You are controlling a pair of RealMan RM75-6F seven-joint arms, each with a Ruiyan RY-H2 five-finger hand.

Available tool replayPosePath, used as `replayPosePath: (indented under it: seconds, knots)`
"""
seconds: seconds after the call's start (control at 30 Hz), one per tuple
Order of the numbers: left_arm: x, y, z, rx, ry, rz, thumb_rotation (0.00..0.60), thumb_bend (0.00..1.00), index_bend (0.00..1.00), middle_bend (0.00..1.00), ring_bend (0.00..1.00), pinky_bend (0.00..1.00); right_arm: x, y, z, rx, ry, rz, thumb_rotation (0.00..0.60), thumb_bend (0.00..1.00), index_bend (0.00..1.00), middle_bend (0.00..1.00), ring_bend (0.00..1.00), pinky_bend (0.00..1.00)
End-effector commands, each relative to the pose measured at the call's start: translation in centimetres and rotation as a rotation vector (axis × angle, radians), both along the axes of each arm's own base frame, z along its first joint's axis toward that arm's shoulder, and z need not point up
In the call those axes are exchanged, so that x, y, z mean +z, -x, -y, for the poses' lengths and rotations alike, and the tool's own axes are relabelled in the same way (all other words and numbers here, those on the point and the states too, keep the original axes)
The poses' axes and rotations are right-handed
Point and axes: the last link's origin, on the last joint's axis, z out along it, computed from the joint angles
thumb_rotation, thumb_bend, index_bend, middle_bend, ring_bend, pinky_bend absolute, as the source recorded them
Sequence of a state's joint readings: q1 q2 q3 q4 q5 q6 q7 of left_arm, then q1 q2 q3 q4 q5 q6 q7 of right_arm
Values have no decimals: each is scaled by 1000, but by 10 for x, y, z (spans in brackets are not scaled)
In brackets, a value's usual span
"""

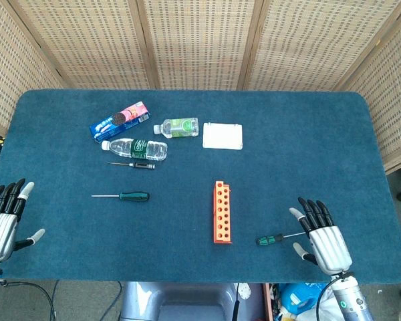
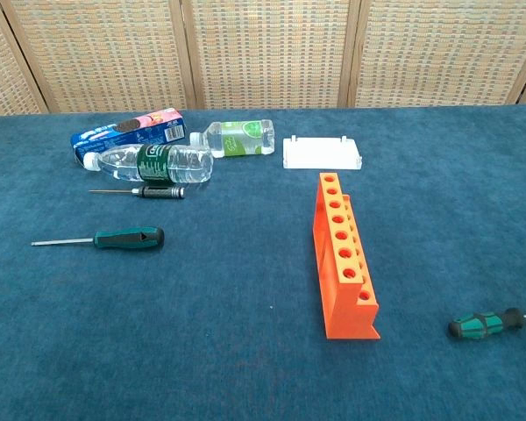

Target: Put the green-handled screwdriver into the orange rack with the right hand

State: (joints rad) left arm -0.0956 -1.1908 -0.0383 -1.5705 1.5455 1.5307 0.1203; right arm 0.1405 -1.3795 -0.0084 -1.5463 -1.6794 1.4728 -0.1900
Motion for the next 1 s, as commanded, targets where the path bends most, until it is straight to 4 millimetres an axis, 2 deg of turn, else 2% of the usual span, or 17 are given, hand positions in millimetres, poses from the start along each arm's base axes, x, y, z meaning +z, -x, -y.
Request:
replayPosePath:
  seconds: [0.03, 0.33, 0.7, 1.0]
  knots:
    - [1, 0, 0, 0, -2, 3, 600, 0, 0, 0, 0, 0, -11, -1, 3, -3, -23, -1, 600, 214, 234, 0, 0, 0]
    - [2, 1, -1, 2, -2, 8, 600, 0, 0, 0, 0, 0, -28, 0, 10, -24, -68, 5, 600, 216, 364, 0, 0, 0]
    - [2, 1, -1, 3, -3, 6, 600, 0, 0, 0, 0, 0, -50, 13, 13, -75, -136, -10, 600, 217, 416, 0, 0, 0]
    - [3, 0, 0, -2, -6, 8, 600, 0, 0, 0, 0, 0, -61, 15, 13, -90, -171, -20, 600, 217, 430, 0, 0, 0]
